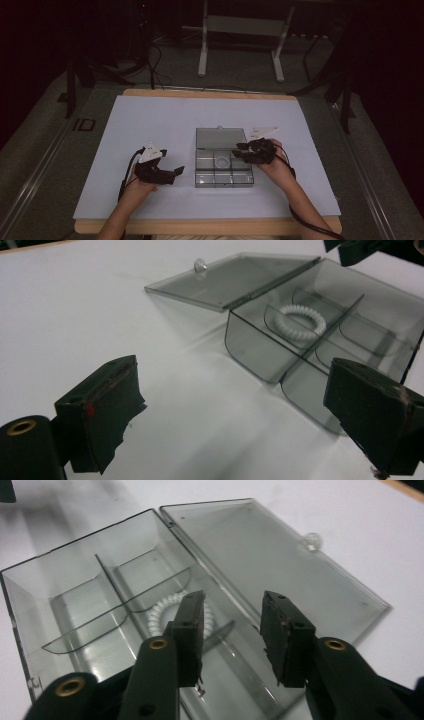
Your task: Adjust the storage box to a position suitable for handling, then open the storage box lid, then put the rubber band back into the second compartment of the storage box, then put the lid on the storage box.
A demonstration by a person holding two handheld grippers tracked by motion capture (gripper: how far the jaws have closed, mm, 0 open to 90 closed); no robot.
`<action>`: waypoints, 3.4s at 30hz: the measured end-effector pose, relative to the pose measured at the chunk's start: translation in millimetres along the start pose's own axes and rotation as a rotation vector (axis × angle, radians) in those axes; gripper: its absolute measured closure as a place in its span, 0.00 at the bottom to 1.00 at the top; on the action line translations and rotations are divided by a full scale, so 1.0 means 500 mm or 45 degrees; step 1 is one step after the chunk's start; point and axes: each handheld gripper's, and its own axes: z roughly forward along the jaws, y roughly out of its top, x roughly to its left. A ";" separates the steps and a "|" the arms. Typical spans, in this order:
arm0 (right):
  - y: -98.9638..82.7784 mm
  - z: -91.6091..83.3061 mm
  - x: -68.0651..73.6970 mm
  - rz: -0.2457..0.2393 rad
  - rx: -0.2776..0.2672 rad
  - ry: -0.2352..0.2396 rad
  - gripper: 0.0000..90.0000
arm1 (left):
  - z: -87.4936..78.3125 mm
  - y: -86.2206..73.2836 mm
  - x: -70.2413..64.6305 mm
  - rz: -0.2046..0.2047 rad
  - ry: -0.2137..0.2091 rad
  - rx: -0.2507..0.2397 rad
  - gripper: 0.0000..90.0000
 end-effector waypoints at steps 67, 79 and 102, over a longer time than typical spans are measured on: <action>-0.028 0.080 -0.158 0.697 0.073 -0.052 0.50 | 0.271 0.139 0.091 -0.532 -0.076 0.394 0.39; -0.034 0.091 -0.178 0.841 0.117 0.076 0.48 | 0.279 0.135 0.094 -0.613 -0.170 0.400 0.42; -0.006 0.049 -0.150 0.673 0.004 -0.006 0.66 | 0.225 0.154 0.060 -0.391 -0.078 0.207 0.64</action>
